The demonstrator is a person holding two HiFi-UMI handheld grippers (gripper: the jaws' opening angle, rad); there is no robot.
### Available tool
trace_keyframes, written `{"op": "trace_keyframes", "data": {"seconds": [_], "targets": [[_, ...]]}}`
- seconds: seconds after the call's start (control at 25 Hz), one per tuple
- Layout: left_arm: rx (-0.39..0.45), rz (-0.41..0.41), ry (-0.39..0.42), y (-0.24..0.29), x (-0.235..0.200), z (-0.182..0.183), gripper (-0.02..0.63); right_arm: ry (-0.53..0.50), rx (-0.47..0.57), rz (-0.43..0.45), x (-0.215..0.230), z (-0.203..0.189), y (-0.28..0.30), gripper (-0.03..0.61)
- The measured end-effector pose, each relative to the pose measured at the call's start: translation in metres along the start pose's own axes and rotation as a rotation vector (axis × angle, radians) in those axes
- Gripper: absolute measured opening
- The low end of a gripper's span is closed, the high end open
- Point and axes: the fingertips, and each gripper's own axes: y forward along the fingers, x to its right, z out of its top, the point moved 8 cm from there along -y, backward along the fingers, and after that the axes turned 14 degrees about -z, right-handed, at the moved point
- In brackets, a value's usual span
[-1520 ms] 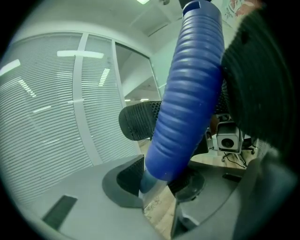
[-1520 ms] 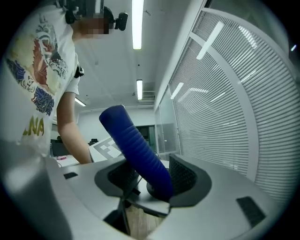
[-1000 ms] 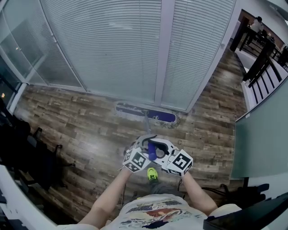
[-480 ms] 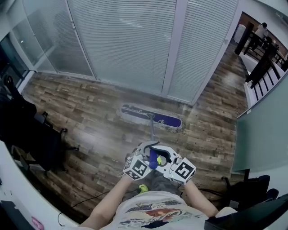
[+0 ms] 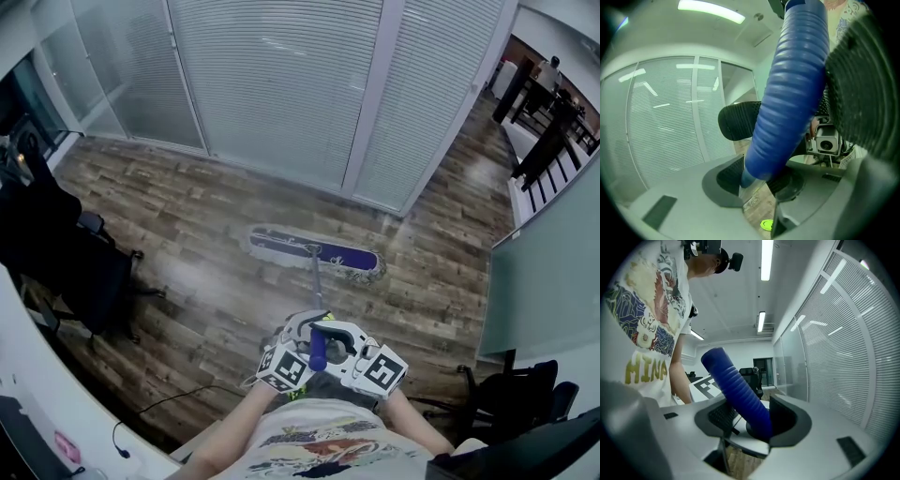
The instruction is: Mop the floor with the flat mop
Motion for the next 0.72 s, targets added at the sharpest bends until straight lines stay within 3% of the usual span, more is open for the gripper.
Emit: {"op": "trace_keyframes", "data": {"seconds": [0.4, 0.72], "targets": [[0.003, -0.005, 0.027, 0.027, -0.024, 0.002, 0.094, 0.057, 0.073, -0.011, 0.036, -0.005, 0.001, 0.224], [-0.013, 0.010, 0.027, 0.076, -0.105, 0.008, 0.094, 0.048, 0.094, 0.001, 0.128, -0.005, 0.027, 0.224]]}}
